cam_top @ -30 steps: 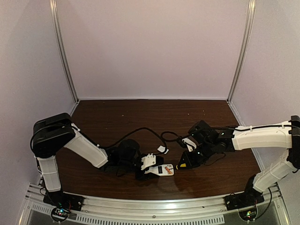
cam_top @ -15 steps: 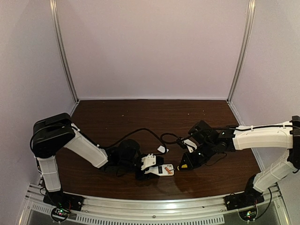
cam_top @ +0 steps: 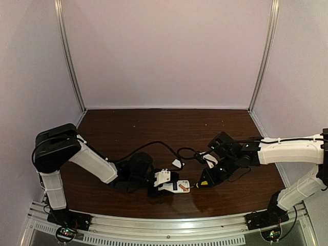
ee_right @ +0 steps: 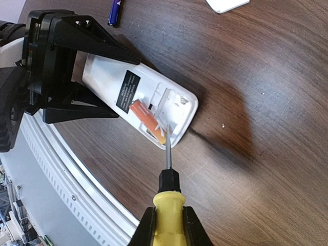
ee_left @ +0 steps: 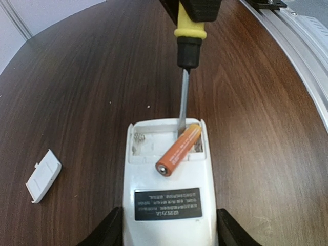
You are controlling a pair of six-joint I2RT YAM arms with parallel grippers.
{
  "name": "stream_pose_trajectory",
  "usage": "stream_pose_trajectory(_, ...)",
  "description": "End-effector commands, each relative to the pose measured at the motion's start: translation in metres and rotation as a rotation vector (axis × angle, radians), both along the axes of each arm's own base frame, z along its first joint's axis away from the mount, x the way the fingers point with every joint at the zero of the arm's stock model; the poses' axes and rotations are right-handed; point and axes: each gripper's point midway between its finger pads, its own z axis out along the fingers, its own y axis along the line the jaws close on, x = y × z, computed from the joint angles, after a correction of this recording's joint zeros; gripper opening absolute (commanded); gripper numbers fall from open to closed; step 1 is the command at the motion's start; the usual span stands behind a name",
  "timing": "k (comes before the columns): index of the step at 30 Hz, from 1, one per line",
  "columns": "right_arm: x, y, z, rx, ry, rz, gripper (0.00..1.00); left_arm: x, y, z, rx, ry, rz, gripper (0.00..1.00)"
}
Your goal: Unload the batteries from the remote control
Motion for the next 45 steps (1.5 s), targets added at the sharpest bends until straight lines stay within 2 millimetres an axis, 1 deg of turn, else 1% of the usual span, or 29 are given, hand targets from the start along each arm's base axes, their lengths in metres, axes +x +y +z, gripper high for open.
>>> stream_pose_trajectory(1, -0.013, 0.008, 0.003, 0.068, 0.039, 0.040, 0.00, 0.007, -0.006, 0.020, -0.048, -0.042, 0.009, 0.20)
stream_pose_trajectory(7, -0.014, 0.017, 0.009, 0.125, 0.051, 0.049, 0.00, 0.006, -0.006, 0.020, -0.047, -0.034, 0.007, 0.19)
stream_pose_trajectory(19, -0.010, 0.010, 0.004, 0.076, 0.030, 0.030, 0.00, 0.008, -0.006, 0.023, -0.052, -0.043, 0.015, 0.18)
stream_pose_trajectory(22, -0.007, 0.011, 0.007, 0.078, 0.016, 0.025, 0.00, 0.007, -0.005, 0.023, -0.052, -0.041, 0.017, 0.18)
stream_pose_trajectory(33, 0.005, 0.012, 0.032, 0.100, -0.062, -0.002, 0.00, 0.006, -0.003, 0.028, -0.062, -0.044, 0.023, 0.17)
stream_pose_trajectory(38, 0.012, 0.011, 0.048, 0.122, -0.110, -0.020, 0.00, 0.006, -0.001, 0.036, -0.075, -0.048, 0.030, 0.17)
stream_pose_trajectory(45, 0.022, 0.011, 0.075, 0.170, -0.194, -0.057, 0.00, 0.009, 0.006, 0.048, -0.073, -0.063, 0.061, 0.17)
